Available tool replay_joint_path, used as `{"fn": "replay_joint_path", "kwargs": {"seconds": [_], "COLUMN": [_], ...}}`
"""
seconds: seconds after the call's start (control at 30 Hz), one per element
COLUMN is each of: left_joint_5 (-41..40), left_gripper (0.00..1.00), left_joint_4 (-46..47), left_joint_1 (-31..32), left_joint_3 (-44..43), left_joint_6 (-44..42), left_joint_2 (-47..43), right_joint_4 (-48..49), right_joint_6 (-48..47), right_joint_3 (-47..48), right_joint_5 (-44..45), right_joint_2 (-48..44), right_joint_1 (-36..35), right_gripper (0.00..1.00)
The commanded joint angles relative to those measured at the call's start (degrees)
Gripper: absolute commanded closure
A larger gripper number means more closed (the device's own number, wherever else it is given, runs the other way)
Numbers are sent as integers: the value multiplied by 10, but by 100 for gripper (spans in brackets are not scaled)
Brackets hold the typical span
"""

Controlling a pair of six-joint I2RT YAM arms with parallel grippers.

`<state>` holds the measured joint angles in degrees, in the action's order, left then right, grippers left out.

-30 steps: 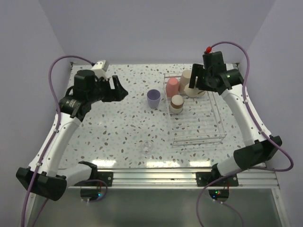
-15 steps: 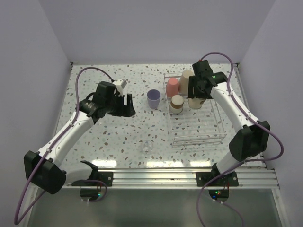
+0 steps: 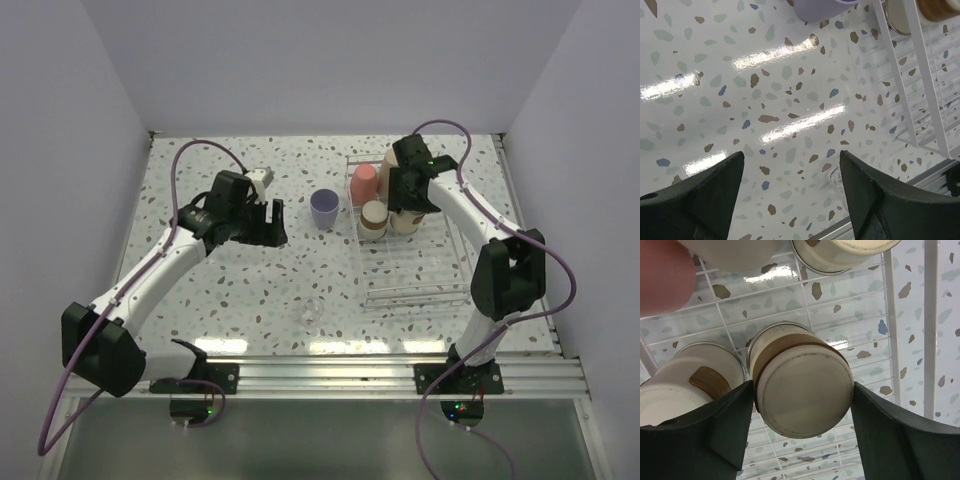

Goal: Load the cups into the dish rack

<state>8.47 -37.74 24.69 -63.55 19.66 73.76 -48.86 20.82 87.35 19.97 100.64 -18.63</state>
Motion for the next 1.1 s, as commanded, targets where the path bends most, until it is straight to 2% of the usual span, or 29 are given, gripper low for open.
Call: {"fn": "replay_joint_path", "kwargs": {"seconds": [0.0, 0.03, 0.07, 0.17, 0.2, 0.3, 0.37, 1.07], "left_joint_5": [-10, -10, -9, -6, -7, -9, -17, -21], "left_gripper": [20, 20, 20, 20, 20, 20, 20, 17], "left_joint_4": [29, 31, 33, 37, 38, 37, 32, 42], "left_joint_1": [-2, -2, -3, -3, -2, -2, -2, -11], "left_joint_3": [-32, -35, -43, -63, -69, -95, -117, -177], "left_joint_6": [-21, -22, -23, -23, -22, -26, -30, -34], "left_joint_2": [19, 23, 28, 55, 61, 82, 94, 140], "right_joint_4": [27, 27, 27, 28, 27, 25, 25, -31], "right_joint_6": [11, 10, 9, 5, 4, -1, -3, -11], "right_joint_3": [-1, -1, -2, -3, -3, 1, 4, 2], "right_joint_5": [0, -1, -2, -4, -3, -1, 0, 16], "right_joint_2": [9, 14, 15, 18, 17, 13, 5, -156], "right_joint_1": [0, 0, -1, -1, 0, -1, -1, 0], "right_gripper": [97, 91, 73, 54, 39, 14, 4, 2]}}
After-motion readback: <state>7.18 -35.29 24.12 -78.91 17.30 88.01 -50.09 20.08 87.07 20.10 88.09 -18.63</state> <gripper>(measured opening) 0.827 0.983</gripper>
